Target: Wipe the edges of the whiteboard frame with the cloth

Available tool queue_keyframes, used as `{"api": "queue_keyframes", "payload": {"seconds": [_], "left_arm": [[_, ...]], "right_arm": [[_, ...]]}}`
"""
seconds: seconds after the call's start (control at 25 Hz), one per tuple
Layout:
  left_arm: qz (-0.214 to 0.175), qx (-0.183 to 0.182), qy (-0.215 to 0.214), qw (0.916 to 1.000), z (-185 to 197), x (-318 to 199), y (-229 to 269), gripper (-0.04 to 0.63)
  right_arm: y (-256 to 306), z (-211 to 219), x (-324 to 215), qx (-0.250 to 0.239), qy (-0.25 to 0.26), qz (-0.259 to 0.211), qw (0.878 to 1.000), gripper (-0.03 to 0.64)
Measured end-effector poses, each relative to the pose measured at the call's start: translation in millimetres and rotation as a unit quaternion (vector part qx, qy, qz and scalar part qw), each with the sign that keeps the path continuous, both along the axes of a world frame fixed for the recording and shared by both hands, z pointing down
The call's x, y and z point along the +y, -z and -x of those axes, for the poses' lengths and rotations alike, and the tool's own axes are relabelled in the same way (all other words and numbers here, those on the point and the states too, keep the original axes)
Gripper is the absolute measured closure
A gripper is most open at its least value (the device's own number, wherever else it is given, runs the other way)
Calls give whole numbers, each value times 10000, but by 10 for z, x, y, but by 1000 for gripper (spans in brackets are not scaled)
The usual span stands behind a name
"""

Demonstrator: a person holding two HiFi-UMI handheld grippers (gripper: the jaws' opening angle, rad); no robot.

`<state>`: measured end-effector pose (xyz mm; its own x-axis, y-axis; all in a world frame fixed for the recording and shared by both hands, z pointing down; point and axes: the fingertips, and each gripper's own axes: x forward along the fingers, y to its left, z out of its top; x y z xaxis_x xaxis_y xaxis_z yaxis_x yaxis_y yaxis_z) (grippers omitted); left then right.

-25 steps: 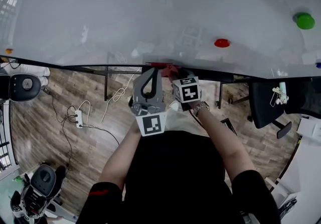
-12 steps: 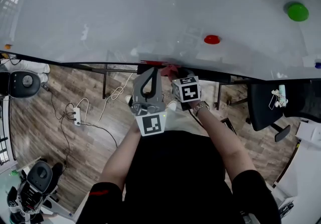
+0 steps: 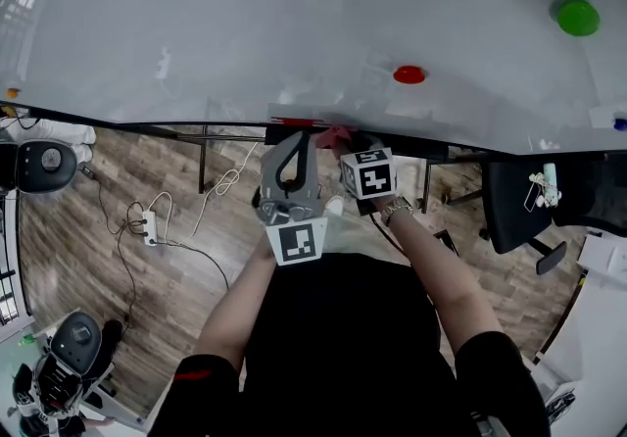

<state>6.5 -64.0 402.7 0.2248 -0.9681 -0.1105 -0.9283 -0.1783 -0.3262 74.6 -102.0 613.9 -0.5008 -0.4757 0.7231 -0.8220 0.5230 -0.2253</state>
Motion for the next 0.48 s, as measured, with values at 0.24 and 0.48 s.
{"api": "queue_keyframes", "payload": {"seconds": [0.24,0.48], "left_arm": [[12,89,-154,9998,29,-5,-21,598],[20,106,-383,9992,66,6,13,598]], "right_arm": [[-3,-91,-1,92,-211,-11,9997,561],[17,-134,10,190,-348,22,9992,561]]}}
